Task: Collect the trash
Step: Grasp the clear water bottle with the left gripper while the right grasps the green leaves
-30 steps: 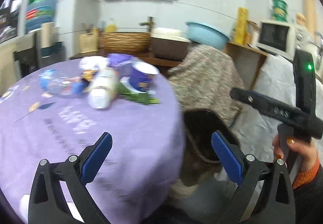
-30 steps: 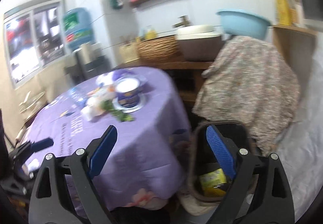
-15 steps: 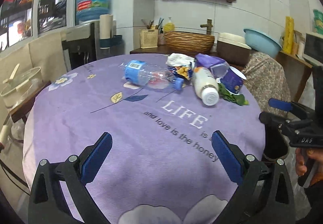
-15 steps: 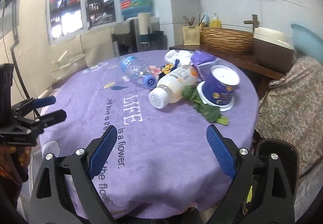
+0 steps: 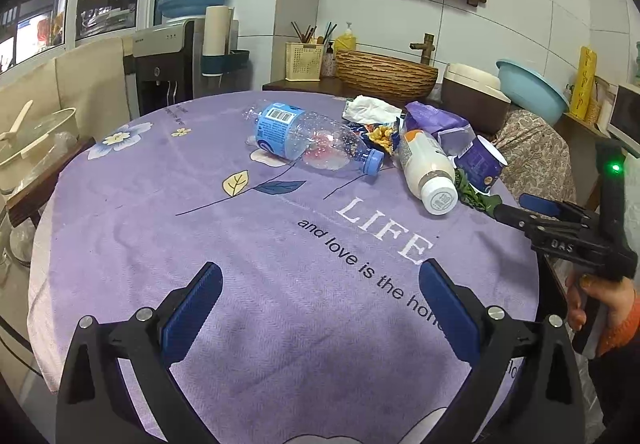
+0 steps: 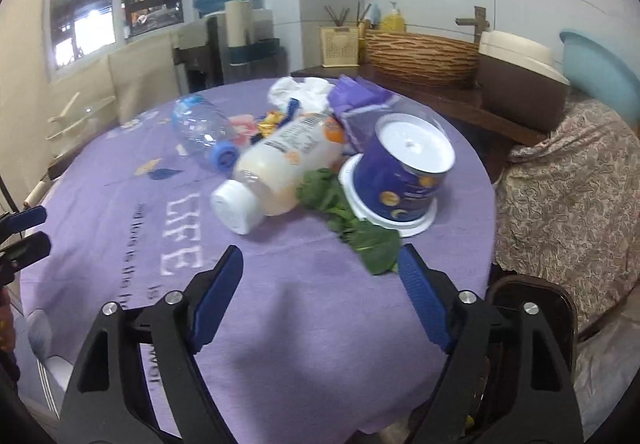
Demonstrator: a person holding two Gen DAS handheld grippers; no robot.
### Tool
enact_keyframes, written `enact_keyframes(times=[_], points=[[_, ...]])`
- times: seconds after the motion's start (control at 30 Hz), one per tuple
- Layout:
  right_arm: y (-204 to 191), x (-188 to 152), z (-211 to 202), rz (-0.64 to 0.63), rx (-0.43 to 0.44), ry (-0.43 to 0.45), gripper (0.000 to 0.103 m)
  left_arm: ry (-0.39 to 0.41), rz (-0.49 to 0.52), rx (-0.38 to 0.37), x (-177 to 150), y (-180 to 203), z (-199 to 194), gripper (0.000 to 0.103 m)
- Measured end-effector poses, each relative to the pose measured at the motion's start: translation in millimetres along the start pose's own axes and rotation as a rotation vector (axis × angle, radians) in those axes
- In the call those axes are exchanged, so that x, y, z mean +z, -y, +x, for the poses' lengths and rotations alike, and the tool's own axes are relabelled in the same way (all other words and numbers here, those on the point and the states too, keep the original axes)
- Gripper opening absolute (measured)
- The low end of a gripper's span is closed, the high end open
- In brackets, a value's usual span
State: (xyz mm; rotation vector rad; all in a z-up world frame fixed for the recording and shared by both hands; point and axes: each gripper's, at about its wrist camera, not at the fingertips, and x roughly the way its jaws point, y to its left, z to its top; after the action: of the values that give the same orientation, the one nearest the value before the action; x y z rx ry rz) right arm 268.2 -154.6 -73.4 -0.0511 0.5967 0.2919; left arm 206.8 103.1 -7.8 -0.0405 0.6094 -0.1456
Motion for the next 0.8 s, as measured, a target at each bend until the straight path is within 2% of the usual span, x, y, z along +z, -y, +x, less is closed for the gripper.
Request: enact_keyframes(times=[0.13, 0.3, 0.4, 0.5, 0.57, 0.63, 0.8], points=[[18.1, 4.9, 19.7, 0.005, -0.008, -0.04, 0.068, -0.007, 0.011, -0.009, 3.4, 2.1, 6.2, 0.098], [26.6, 8.1, 48.7, -0.039, 0.003, -0.116, 0.065, -0.023, 0.019, -0.013, 9.0, 3.1, 16.0, 0.098], [28.7, 11.0, 56.6, -0.08, 0.02, -0.112, 0.064, -0.037, 0.007, -0.021, 14.1, 1.1, 23.7, 0.098], [29.1, 13.7, 59.1, -0.099, 0.035, -0.112, 0.054, -0.056, -0.031, -0.045, 21.3, -2.2, 35.7, 0.098], [26.4, 14.5, 57.9, -0.113, 0.045, -0.116, 0.038, -0.068, -0.064, -0.049, 28.3, -4.3, 45.7, 0.098], [22.0, 14.0, 54.5, -0.133, 0.042, -0.127, 0.03, -0.075, -0.11, -0.039, 38.4, -7.5, 57.2, 0.098], [15.6, 6.9, 42.0, -0.157, 0.042, -0.134, 0.024, -0.098, -0.245, -0.002, 72.6, -17.7, 85.8, 0.098]])
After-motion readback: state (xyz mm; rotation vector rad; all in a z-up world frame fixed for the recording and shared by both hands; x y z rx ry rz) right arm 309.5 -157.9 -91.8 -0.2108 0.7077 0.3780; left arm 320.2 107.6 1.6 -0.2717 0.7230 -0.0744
